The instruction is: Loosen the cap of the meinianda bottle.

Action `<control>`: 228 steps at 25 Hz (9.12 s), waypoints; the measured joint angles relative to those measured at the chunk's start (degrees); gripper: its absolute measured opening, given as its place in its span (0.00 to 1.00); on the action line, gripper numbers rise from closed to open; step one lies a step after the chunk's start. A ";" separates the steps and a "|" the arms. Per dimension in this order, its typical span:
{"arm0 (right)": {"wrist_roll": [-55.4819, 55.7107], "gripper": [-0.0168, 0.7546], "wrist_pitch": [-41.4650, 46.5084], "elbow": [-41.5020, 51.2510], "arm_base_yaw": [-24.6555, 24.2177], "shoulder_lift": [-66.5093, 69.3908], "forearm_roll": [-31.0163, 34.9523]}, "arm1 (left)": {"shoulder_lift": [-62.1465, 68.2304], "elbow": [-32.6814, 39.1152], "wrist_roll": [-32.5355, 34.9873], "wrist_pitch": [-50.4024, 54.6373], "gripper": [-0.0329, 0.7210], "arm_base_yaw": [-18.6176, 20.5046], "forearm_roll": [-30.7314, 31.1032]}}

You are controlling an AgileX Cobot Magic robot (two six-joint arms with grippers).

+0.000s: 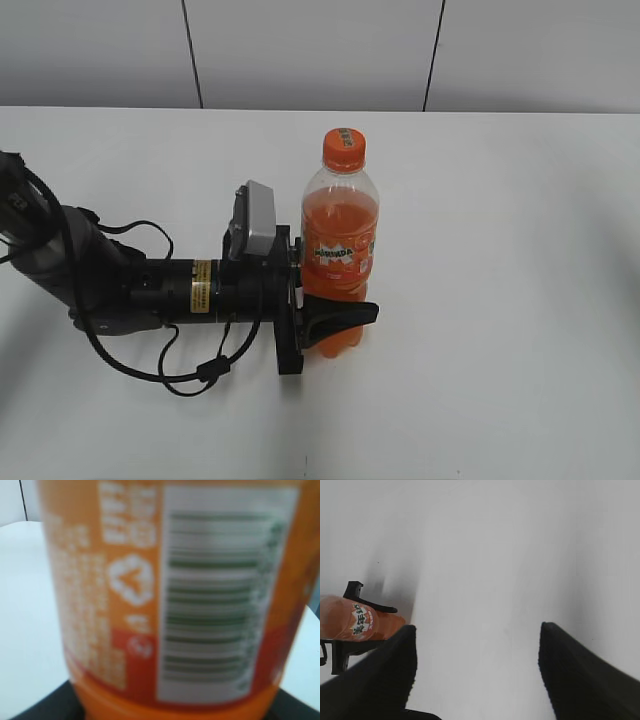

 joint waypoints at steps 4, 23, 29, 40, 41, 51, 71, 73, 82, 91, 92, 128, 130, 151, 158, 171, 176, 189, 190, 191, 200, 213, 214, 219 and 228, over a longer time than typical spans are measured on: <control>2.27 0.75 0.04 -1.87 2.49 5.36 -0.73 | 0.00 0.00 0.00 0.00 0.56 0.00 -0.20; 16.13 0.75 0.17 -24.12 34.99 31.28 -10.15 | 0.00 0.00 0.13 0.11 0.56 -0.11 -1.00; 25.56 0.75 0.17 -24.32 35.56 33.84 -7.90 | 0.00 0.00 0.13 0.16 0.56 -0.11 -1.12; 30.95 0.75 0.22 -24.39 45.53 33.89 -13.83 | 0.00 0.00 0.13 0.22 0.56 -0.11 -1.17; 31.26 0.75 0.22 -24.39 45.60 33.89 -13.99 | 0.00 0.00 0.13 0.22 0.56 -0.11 -1.17; 32.01 0.75 0.28 -18.93 45.60 34.40 -14.71 | 0.00 0.00 0.13 0.22 0.56 -0.11 -1.17; 31.04 0.65 0.28 -18.93 45.60 36.69 -16.81 | 0.00 0.00 0.14 0.16 0.56 -0.11 -1.17; 30.86 0.64 0.28 -18.93 45.60 36.69 -16.47 | 0.00 0.00 0.14 0.16 0.56 -0.11 -1.17; 29.37 0.38 0.22 -18.93 45.72 36.69 -15.20 | 0.00 0.00 0.14 0.21 0.56 -0.11 -1.23; 24.10 0.38 0.22 -18.98 45.72 36.69 -15.09 | 0.00 0.00 0.14 0.21 0.56 -0.11 -1.23; 23.11 0.38 0.17 -18.98 45.72 36.69 -15.09 | 0.00 0.00 0.14 0.21 0.56 -0.11 -1.23; -49.88 0.37 0.63 -18.98 45.44 36.53 -9.56 | 0.04 0.00 1.97 -0.22 0.56 -0.05 -0.21; -54.03 0.37 0.73 -18.98 45.44 36.49 -9.49 | 0.04 0.00 2.09 -0.23 0.56 -0.05 -0.18; -47.67 0.53 0.35 -18.98 45.64 36.42 -5.27 | 0.10 0.00 0.74 0.17 0.56 -0.05 -0.98; -33.51 0.56 0.35 -18.98 45.70 36.42 -3.36 | 0.28 0.00 0.57 -0.13 0.56 -0.10 -1.38; 9.81 0.56 0.34 -27.68 45.80 34.78 -12.09 | 0.33 0.00 0.57 -0.07 0.56 -0.10 -1.60; 19.22 0.56 0.29 -28.96 45.80 34.10 -12.97 | 0.33 0.00 0.57 -0.07 0.56 -0.10 -1.60; 24.92 0.57 0.31 -24.21 45.75 36.45 -15.05 | 0.33 0.00 0.57 -0.13 0.56 -0.10 -1.60; 24.92 0.57 0.31 -23.65 45.75 36.52 -15.05 | 0.33 0.00 0.57 -0.13 0.56 -0.10 -1.60; 24.94 0.57 0.31 -22.96 45.75 36.52 -15.05 | 0.33 0.00 0.57 -0.13 0.56 -0.10 -1.60; 24.69 0.57 0.37 -20.12 45.75 36.62 -14.22 | 0.33 0.00 0.57 -0.13 0.56 -0.10 -1.60; 22.96 0.40 0.49 -20.12 45.75 36.62 -14.43 | 0.33 0.00 0.57 -0.17 0.56 -0.10 -1.60; 22.75 0.40 0.49 -20.12 45.75 36.62 -14.43 | 0.33 0.00 0.57 -0.17 0.56 -0.10 -1.60; 21.49 0.37 0.49 -20.12 45.75 36.62 -14.87 | 0.33 0.00 0.57 -0.17 0.56 -0.10 -1.60; 8.04 0.37 0.49 -20.12 45.75 36.62 -14.92 | 0.35 0.00 0.57 -0.17 0.56 -0.10 -1.60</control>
